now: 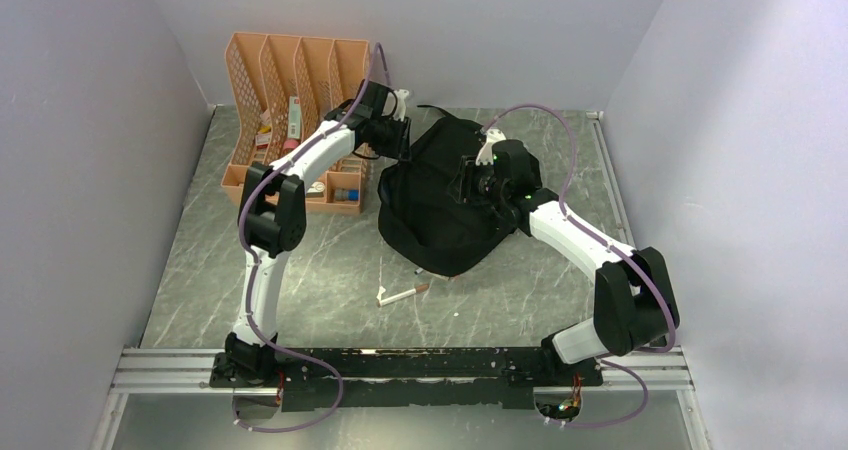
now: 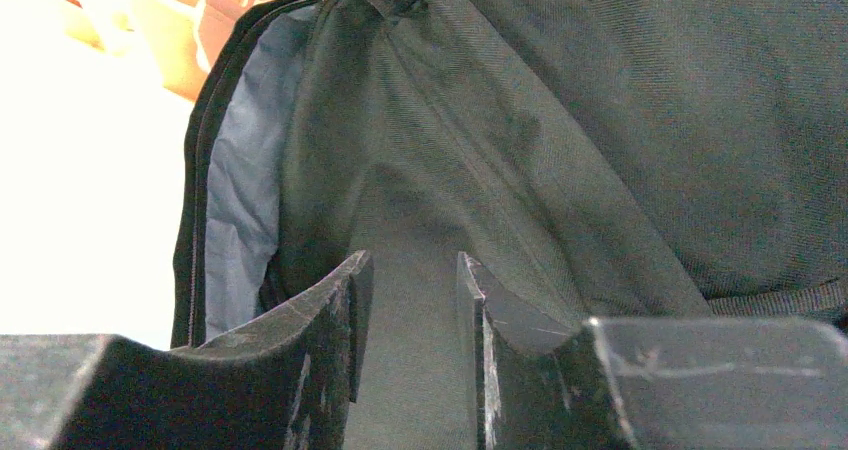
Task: Pack the student bag
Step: Zip the student bag at the center of the board.
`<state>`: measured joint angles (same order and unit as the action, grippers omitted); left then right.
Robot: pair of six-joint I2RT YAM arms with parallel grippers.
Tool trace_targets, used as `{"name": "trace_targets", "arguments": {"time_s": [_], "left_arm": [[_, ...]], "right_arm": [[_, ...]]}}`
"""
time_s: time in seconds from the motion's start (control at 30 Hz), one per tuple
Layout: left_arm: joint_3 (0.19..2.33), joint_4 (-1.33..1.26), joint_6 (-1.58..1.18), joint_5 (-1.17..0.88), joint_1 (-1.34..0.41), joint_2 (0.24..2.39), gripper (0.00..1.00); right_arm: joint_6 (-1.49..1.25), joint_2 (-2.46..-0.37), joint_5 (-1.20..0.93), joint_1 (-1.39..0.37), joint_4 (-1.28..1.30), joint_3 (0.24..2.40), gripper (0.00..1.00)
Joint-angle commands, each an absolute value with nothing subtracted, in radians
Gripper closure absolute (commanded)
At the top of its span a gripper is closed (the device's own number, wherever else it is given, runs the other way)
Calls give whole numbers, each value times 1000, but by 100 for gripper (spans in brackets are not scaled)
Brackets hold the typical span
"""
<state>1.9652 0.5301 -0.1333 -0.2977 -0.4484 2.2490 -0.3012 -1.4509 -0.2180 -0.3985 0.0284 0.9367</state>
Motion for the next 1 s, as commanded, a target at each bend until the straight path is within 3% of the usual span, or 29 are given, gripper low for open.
{"name": "trace_targets", "arguments": {"time_s": [0.0,0.13,0.3,0.97], "left_arm": [[1940,528,-120,-343,-443,2264,68],[1939,524,-126,-343,-443,2261,87],[1943,532,-127,-320,-443,2241,94],[1768,382,-205,-316,-399,2041,95]], "right_arm": [[-286,-1430,-221,-394,39,943,60],[-286,-1424,-217,-394,37,940,60],[-283,-1409,-205,-394,37,931,60],[-285,-1425,-214,-394,27,933,61]]}}
